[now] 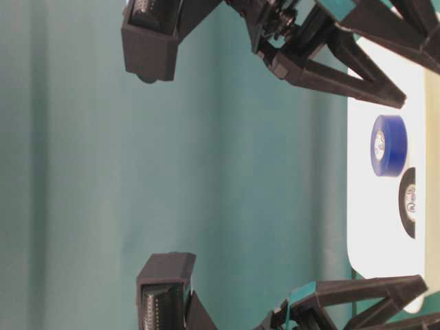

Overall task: Put the tape alternately from left to right into the white case.
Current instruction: 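Open the left gripper and pull it back from the tray, then move the right gripper to the white tape roll and grasp it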

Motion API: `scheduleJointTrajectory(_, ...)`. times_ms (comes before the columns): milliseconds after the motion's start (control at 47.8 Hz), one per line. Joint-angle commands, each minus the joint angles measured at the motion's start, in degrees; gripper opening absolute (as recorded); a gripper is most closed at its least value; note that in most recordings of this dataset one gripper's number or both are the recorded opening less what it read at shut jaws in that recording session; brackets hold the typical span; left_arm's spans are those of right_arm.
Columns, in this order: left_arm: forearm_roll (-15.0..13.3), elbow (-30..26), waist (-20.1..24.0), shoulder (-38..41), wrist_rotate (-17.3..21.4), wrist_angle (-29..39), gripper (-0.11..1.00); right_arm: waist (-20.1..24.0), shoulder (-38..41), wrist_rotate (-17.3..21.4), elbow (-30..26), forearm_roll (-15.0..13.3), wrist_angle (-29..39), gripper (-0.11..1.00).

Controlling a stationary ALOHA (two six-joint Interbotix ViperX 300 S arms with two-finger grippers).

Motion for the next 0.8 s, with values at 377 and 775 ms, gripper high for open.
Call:
scheduleJointTrajectory(377,-0.2,0.4,-0.4,-1.3,0.0,-0.4,0.34,5.4,-4.2,4.0,2.8,0.3,0.4,0.81)
scheduleJointTrajectory(775,-0.2,0.1,-0.4,-1.3,0.0,-0.4,0.34,10.2,-7.9,8.9,8.2,0.4,0.4,0.81)
